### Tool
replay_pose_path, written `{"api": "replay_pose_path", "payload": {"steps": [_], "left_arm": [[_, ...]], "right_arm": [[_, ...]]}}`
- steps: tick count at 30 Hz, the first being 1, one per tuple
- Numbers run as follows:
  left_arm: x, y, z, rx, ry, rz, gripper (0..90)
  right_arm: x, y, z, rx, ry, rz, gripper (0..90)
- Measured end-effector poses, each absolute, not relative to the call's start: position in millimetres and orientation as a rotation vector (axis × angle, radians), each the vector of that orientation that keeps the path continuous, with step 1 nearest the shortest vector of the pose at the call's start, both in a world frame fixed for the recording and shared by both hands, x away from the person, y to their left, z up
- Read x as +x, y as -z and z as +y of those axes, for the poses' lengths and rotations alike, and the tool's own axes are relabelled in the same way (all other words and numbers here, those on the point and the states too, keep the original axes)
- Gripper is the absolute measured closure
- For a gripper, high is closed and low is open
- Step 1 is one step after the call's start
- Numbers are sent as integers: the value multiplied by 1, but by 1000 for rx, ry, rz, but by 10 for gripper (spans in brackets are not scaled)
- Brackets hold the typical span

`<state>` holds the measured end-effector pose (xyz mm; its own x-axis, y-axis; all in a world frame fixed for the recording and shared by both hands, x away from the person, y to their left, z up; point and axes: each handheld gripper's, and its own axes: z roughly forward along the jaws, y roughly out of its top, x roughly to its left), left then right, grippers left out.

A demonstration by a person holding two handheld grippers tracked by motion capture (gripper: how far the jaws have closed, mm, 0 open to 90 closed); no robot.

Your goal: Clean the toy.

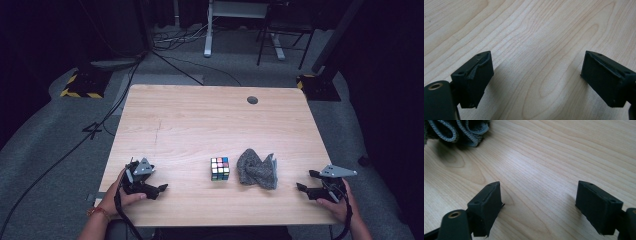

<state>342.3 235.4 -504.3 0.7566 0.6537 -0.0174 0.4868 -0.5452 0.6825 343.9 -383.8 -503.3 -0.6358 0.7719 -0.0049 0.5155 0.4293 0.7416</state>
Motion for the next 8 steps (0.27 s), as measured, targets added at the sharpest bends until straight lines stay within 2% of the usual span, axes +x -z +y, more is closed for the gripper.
{"api": "replay_pose_path", "payload": {"steps": [8], "left_arm": [[342, 504, 235, 2261, -311, 854, 110]], "right_arm": [[344, 503, -384, 1102, -1037, 2344, 207]]}}
